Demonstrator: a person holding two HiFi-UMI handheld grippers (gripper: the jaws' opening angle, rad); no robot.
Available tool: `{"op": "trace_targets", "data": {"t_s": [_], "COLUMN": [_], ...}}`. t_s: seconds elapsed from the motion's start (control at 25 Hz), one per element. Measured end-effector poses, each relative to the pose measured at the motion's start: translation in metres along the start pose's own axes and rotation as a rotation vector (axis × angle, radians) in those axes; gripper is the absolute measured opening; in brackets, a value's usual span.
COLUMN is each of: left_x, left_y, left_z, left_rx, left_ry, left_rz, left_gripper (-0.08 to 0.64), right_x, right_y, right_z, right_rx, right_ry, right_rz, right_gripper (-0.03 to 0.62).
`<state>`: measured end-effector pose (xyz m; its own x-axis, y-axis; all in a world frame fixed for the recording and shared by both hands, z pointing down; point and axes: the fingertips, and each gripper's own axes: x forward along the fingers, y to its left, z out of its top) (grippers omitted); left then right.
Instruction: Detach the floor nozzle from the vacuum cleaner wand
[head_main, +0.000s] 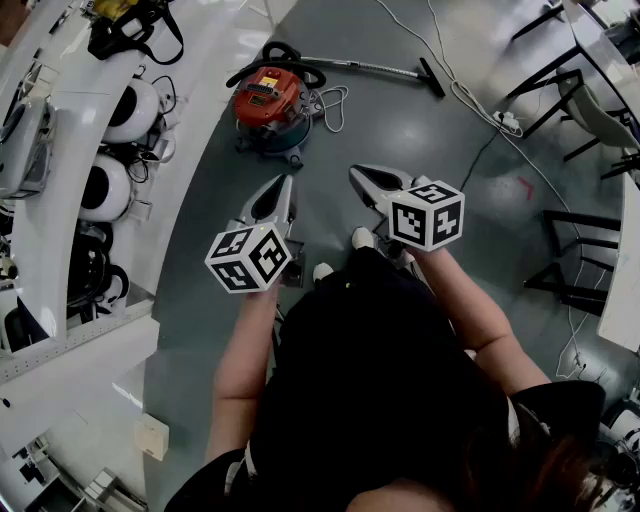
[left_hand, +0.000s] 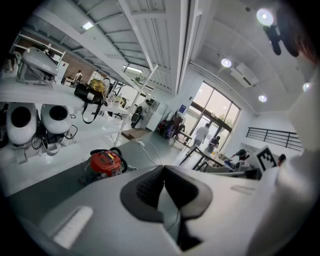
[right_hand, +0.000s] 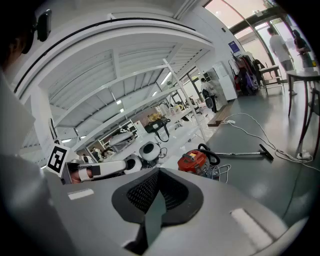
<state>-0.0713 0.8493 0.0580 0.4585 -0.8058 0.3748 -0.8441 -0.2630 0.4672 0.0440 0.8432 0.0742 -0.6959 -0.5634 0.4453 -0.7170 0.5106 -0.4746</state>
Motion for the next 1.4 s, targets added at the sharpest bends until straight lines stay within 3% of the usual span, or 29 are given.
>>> {"op": "trace_targets", "data": {"t_s": [0.48,0.68,0.96,1.2,1.4], "left_x": [0.03,0.046,0.082,0.115,0.138], "left_y": [0.01,0.008,-0.006,-0.018,-0.021], "left_z": [0.006,0.014,0.025,0.027,0.028], "left_rx": [-0.082,-0.161,-0.059,-0.124,-0.12], "left_ry": [0.01,-0.016,-0.011,-0.006,0.004], "left_rz": [-0.009,-0.035,-0.03,-0.031,0.005], "left_gripper": [0.011,0.011,0.011,0.011,0.011], "right_x": [0.012,0.016,0.026,0.025,0.021], "right_y": [-0.023,-0.038,-0.073,-0.103,-0.13], "right_z": [0.014,0.029,0.046,0.064,0.071], "right_rx": [0.035,0.021,0.027,0.021,0.025], "right_ry": [-0.003,-0.025,-0.001,0.002,0.013], "right_rz": [-0.02,-0.008,0.001,0.026,0.034], "right_gripper": [-0.003,-0.002,-0.002,-0.002,-0.002]}}
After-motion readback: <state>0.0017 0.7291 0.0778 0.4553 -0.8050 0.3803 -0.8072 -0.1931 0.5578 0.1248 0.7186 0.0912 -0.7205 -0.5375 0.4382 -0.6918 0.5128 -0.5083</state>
